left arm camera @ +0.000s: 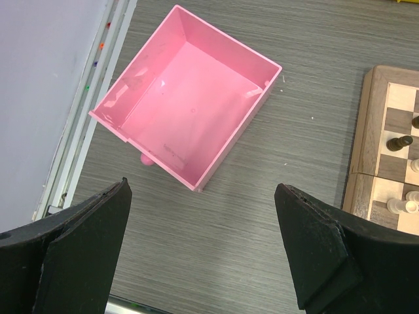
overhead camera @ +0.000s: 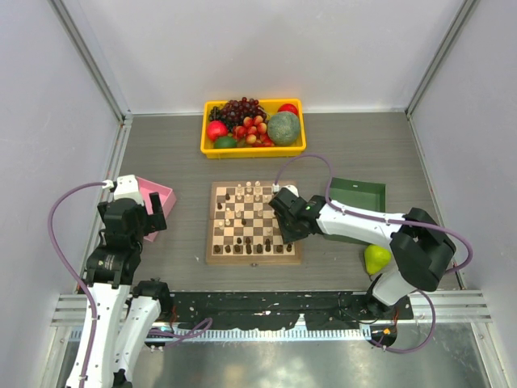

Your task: Set up the chess pieces on the board

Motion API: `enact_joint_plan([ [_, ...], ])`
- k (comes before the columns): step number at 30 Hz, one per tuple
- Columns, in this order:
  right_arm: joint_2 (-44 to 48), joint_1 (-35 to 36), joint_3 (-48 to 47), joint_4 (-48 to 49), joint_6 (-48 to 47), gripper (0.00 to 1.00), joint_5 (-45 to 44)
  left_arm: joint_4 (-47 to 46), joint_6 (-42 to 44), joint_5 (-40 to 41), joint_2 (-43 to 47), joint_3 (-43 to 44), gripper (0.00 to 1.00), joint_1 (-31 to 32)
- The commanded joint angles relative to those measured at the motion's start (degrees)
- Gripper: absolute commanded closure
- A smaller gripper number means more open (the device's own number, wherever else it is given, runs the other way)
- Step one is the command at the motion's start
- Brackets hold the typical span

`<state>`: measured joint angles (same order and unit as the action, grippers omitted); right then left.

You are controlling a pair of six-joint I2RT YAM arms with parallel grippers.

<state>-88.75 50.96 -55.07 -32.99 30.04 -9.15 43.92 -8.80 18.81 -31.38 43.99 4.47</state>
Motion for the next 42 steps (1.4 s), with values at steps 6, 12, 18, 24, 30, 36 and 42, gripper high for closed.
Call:
enact_joint_plan([
  [6, 3.58, 0.28, -5.22, -2.60, -1.48, 0.63, -2.63, -2.35, -0.17, -0.44, 0.26, 0.13, 0.01, -0.25],
  [12, 5.87, 0.28, -8.64, -4.27, -2.62, 0.62, -4.12, -2.26, -0.17, -0.35, 0.35, 0.05, 0.01, -0.25],
  [18, 5.79, -1.56, -11.46, -2.35, -3.59, 0.61, -5.27, -2.26, -0.17, -0.44, 0.61, 0.13, 0.01, -0.25],
  [24, 0.26, -4.46, -16.64, -0.49, -5.52, 0.60, -3.69, -2.26, -0.17, -0.53, 0.96, -0.04, 0.01, -0.25],
  [30, -6.77, -5.78, -21.91, 0.39, -6.84, 0.59, -2.10, -2.26, -0.17, -0.44, 1.05, 0.05, 0.01, -0.25],
  [36, -11.18, -7.28, -24.21, 1.35, -7.19, 0.59, -1.22, -2.18, -0.17, -0.17, 1.14, 0.05, 0.01, -0.16],
  [42, -13.73, -9.21, -24.82, 1.88, -7.89, 0.60, -0.87, -2.26, -0.17, -0.35, 0.62, 0.05, 0.01, -0.25],
])
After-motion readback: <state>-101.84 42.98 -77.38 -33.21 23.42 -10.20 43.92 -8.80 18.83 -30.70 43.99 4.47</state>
